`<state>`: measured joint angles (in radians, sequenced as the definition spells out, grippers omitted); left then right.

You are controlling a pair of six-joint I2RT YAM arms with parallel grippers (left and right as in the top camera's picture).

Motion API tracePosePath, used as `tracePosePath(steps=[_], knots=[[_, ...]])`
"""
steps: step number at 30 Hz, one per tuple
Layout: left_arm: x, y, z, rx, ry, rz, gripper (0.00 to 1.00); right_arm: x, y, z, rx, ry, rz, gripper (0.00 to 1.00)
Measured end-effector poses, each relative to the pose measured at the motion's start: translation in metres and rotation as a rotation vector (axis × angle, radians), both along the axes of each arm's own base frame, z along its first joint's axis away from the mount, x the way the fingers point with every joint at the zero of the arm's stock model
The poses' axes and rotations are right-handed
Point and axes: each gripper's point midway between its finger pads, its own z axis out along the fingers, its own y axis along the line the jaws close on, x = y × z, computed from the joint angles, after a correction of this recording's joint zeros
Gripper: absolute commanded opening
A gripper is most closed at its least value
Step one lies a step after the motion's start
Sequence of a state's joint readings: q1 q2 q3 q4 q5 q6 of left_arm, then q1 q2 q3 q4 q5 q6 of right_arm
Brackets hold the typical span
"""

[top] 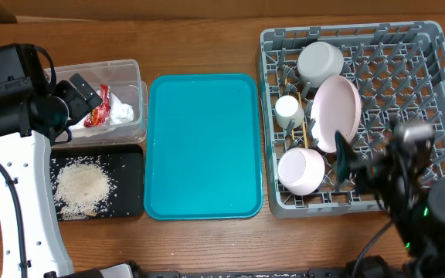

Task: Sort waste into correct bins and load items into the dishwasher

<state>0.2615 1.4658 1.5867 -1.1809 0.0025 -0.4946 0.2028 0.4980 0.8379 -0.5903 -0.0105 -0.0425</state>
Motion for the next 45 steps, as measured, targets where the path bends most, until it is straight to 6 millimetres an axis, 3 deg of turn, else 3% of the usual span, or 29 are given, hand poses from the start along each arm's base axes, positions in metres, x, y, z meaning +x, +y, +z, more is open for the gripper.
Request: tracePosePath(steps=[3, 6, 13, 17, 32, 45], knots=[[0.000, 0.000, 0.000, -0.001, 0.000, 0.000, 1.00, -0.012, -0.004, -0.028, 0.055, -0.062, -0.014, 1.00], [0.000, 0.000, 0.000, 0.000, 0.000, 0.000, 1.00, -0.015, -0.006, -0.041, 0.103, -0.117, -0.024, 1.00], [0.000, 0.000, 0.000, 0.000, 0.000, 0.000, 1.00, -0.003, -0.016, -0.081, 0.279, -0.275, -0.072, 1.00], [0.000, 0.000, 0.000, 0.000, 0.001, 0.000, 1.00, 0.001, -0.017, -0.091, 0.313, -0.322, -0.070, 1.00], [0.000, 0.000, 0.000, -0.001, 0.001, 0.000, 1.00, 0.010, -0.018, -0.156, 0.230, -0.136, -0.090, 1.00], [0.000, 0.000, 0.000, 0.000, 0.000, 0.000, 1.00, 0.010, -0.017, -0.159, 0.204, -0.129, -0.083, 1.00]])
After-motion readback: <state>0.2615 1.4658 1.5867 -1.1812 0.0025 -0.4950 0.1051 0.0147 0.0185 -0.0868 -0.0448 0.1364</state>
